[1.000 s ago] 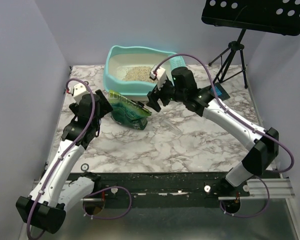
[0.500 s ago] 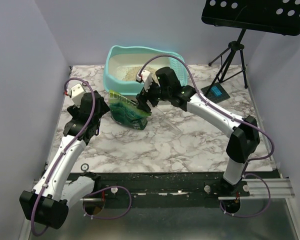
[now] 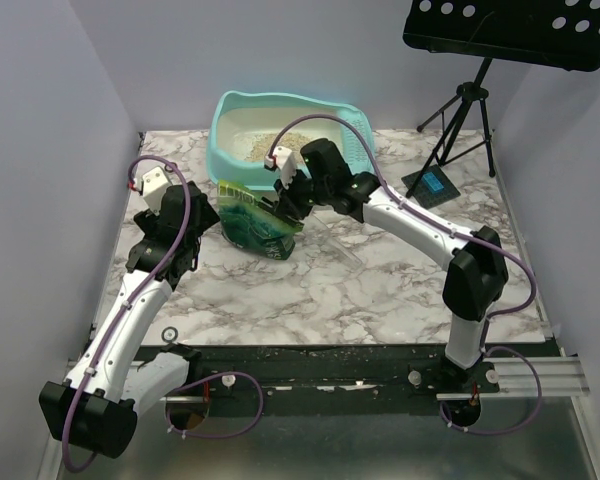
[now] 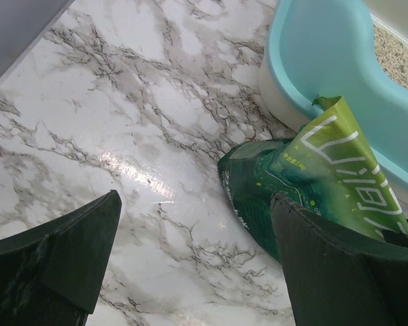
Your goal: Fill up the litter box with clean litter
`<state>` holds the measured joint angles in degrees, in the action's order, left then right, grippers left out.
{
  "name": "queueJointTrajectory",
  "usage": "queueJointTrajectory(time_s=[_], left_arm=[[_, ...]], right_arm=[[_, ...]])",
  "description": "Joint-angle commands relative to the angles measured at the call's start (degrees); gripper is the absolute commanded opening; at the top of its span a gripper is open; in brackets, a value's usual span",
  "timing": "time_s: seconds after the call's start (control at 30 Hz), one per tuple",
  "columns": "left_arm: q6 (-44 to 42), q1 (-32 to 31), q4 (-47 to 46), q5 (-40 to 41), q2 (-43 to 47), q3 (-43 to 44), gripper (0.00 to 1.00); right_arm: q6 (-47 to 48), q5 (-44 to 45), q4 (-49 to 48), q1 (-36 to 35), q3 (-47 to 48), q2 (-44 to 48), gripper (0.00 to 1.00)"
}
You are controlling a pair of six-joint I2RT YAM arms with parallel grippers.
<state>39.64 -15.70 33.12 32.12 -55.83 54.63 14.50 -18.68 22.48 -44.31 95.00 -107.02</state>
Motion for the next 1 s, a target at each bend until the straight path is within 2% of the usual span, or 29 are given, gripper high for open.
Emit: queueJointTrajectory(time_s=[0.0,0.27,0.6,0.77,0.97], left_arm=[[-0.8,0.4,-0.2,-0.7,0.6,1.1,0.99],[-1.1,0.5,-0.3,-1.4,0.4,1.0,0.99],[-2.0,0.5,-1.6,-5.0,1.1,0.6,0.99],[-3.3,0.5,-2.7,-7.7,0.9,0.2,0.99],[-3.5,0.5,-3.2,-9.4,1.1,0.0,0.99]], right_arm=[[0.1,1.5,2.6,-0.5,2.7,-0.7,0.01],[-1.6,9.1,-1.6,-0.6,-2.9,8.0,0.0],[-9.7,29.4,-1.4,0.4,-16.5,23.7,0.0],[-19.2,34.2,2.6,7.4,-24.8,28.4,0.01],[-31.5,36.2,1.6,19.3,-41.0,35.6,0.0]])
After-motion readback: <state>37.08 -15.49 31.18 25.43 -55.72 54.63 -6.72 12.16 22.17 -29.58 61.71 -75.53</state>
